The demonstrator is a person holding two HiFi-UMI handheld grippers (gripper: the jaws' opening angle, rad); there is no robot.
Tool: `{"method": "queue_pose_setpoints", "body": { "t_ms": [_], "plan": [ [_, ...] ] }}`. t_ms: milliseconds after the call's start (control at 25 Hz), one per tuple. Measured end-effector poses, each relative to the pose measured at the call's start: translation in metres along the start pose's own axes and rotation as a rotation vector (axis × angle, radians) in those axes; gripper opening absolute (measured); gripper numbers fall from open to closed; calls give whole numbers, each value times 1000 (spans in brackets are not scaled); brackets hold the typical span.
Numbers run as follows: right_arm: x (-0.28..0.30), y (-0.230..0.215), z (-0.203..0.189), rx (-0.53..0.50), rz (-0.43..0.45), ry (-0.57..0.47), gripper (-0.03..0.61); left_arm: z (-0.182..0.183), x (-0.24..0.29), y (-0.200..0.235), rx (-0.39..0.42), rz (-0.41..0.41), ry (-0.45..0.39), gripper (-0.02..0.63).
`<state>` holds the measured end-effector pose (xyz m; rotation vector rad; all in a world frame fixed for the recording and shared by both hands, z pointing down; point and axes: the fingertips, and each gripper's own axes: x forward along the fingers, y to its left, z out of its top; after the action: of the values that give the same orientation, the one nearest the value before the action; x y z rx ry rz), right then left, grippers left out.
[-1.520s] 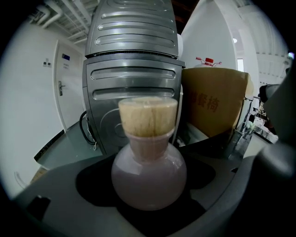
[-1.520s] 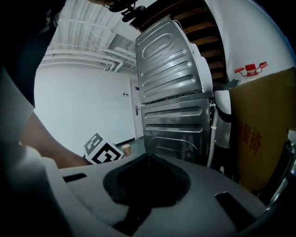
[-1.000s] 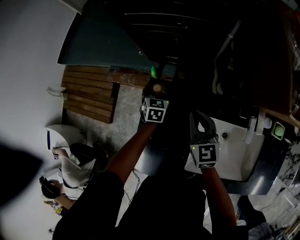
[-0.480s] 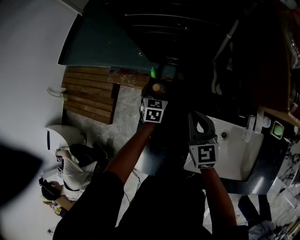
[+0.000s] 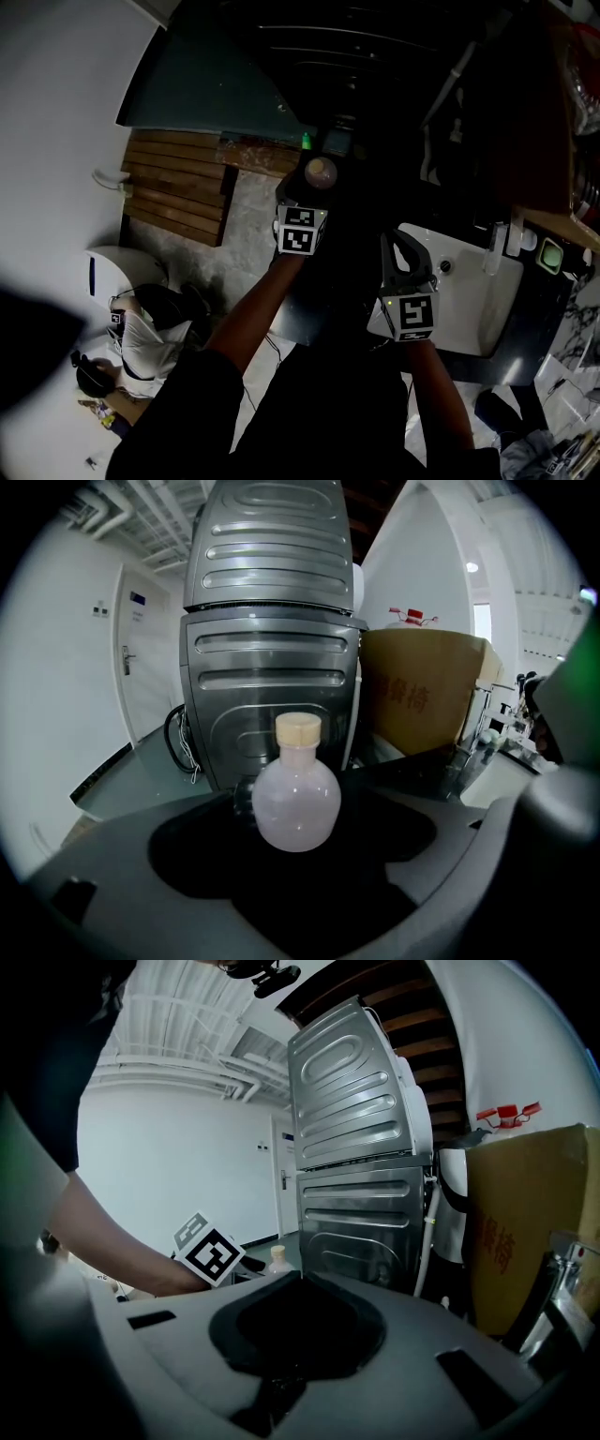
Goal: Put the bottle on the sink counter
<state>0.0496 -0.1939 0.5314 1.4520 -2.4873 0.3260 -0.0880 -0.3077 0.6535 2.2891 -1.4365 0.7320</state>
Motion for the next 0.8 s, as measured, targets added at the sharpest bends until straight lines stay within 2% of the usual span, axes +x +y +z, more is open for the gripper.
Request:
{"method": "queue_pose_setpoints", "body": {
  "t_ms": [240, 480, 680, 800],
  "plan": [
    [-26, 6, -1, 16, -22, 9, 38, 10, -42, -5, -48, 0, -37, 405],
    [-55, 5, 3, 110, -64, -16, 38, 17, -82, -25, -100, -31, -77, 405],
    [-68, 19, 2, 89, -74, -5, 38, 24, -122, -40, -148, -46, -129, 405],
    [-80, 28, 7, 100, -68, -14, 38, 26, -145, -55, -132, -61, -156, 405]
  ]
}}
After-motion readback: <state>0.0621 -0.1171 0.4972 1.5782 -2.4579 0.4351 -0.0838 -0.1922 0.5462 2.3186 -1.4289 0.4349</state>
